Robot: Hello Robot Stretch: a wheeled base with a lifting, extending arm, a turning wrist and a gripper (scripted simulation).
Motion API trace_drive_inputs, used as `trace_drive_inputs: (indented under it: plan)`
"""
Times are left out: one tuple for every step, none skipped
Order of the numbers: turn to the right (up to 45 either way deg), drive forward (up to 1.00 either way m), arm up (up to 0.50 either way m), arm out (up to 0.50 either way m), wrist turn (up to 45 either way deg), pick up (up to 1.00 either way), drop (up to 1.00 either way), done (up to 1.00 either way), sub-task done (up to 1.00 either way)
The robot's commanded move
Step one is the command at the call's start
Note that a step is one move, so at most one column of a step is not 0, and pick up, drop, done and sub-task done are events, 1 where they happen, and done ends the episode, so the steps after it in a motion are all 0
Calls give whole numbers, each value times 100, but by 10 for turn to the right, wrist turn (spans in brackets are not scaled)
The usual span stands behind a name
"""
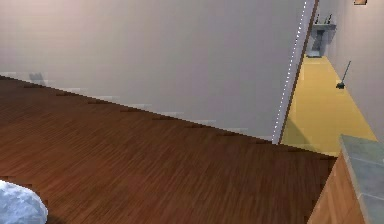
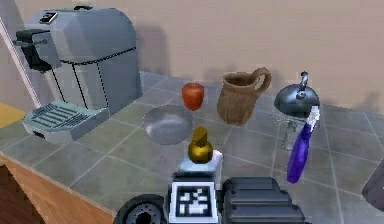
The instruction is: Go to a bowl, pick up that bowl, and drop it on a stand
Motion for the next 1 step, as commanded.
trace_drive_inputs:
  plan:
    - [0, 0, 0, 26, 0, 0, 0, 0, 0]
